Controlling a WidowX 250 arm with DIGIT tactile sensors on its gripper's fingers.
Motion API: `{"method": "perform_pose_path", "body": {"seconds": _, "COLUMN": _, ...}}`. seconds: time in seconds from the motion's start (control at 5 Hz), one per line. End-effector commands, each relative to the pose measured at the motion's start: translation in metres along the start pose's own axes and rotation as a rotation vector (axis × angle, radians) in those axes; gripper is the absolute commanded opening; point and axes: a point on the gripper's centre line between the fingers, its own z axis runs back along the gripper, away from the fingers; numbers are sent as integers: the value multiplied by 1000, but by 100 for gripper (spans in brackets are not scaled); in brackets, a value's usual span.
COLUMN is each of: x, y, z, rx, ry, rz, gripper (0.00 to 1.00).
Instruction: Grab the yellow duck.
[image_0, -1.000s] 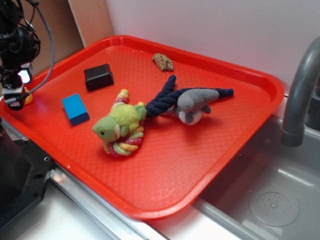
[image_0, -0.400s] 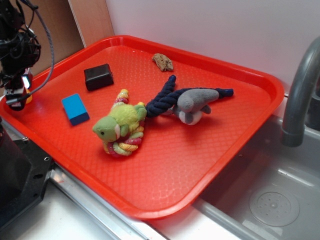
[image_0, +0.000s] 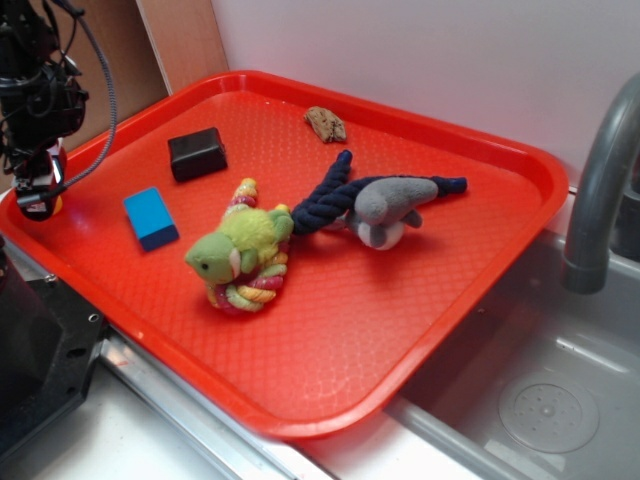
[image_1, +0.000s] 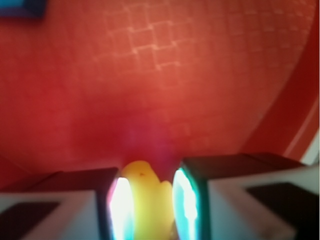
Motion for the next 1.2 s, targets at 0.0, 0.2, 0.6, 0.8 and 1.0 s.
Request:
{"method": "perform_pose_path", "body": {"seconds": 0.0, "x": 45, "y": -33, "z": 89, "rx": 0, "ry": -96, "rz": 237, "gripper": 0}}
{"method": "perform_pose_path", "body": {"seconds": 0.2, "x": 47, "y": -34, "z": 126, "rx": -41, "ry": -182, "rz": 358, "gripper": 0}}
{"method": "perform_pose_path", "body": {"seconds": 0.6, "x": 56, "y": -21, "z": 171, "rx": -33, "ry": -314, "rz": 475, "gripper": 0}}
{"method": "perform_pose_path", "body": {"seconds": 0.8, "x": 65, "y": -22, "z": 189, "rx": -49, "ry": -453, "rz": 557, "gripper": 0}}
{"method": "perform_pose_path", "body": {"seconds": 1.0, "x": 72, "y": -22, "z": 190, "rx": -43, "ry": -457, "rz": 553, "gripper": 0}}
